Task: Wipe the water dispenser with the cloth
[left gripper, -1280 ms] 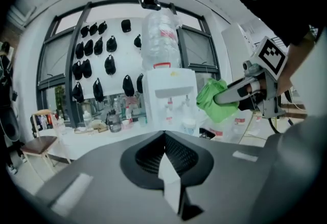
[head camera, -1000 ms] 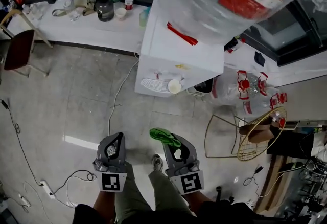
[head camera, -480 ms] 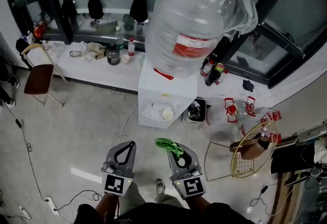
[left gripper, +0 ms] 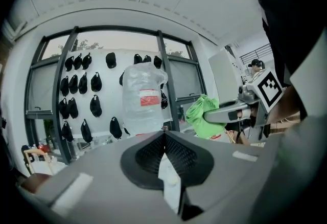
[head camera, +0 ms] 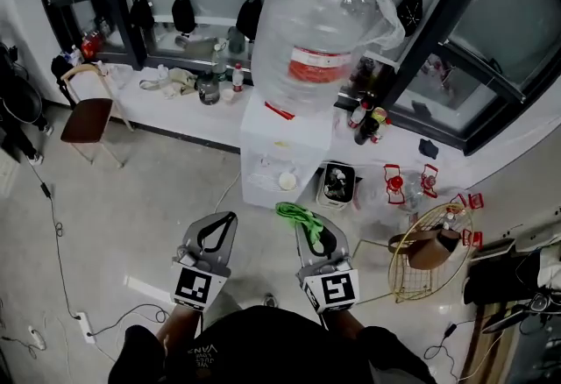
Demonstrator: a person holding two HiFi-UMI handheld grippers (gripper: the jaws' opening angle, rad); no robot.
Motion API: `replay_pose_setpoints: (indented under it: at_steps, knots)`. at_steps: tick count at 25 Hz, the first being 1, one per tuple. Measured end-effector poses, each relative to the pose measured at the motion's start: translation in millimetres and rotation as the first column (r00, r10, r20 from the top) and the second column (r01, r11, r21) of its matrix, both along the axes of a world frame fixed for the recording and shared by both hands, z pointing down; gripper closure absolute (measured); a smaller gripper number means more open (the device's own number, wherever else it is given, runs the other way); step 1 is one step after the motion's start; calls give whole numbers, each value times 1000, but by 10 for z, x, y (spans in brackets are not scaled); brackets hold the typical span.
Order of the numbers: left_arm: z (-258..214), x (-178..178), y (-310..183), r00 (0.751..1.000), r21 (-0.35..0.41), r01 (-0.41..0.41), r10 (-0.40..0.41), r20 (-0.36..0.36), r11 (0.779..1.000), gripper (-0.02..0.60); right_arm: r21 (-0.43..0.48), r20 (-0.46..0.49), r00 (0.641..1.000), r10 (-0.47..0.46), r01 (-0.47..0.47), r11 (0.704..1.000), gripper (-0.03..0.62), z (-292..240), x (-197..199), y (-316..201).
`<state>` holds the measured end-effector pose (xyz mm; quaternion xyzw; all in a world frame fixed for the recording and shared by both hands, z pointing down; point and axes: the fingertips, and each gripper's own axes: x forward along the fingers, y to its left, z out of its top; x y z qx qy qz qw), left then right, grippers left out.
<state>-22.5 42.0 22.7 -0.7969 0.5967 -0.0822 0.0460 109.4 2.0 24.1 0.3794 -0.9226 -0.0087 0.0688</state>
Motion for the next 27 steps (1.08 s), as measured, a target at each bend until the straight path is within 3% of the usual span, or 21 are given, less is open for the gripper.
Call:
replay_pose_setpoints:
  at_steps: [5,9,13,27]
  knots:
    - [-87,132,121,1000,7,11,-11,-13,1000,580,-21,30,999,-22,23,1000,517,-42,108,132]
    - [-155,229,216,999,-30,22,-22,-25,999,580,-24,34,999,-39,40,999,519,-59,166,215]
    - [-196,268,261,1000,24,26,-26,8,999,580,2,37,998,-45,45,999,519,-105,218,265]
    - [-180,346,349,999,14,41,-41,-7,999,580,21,45,997,-55,55,998,519,-105,245,326]
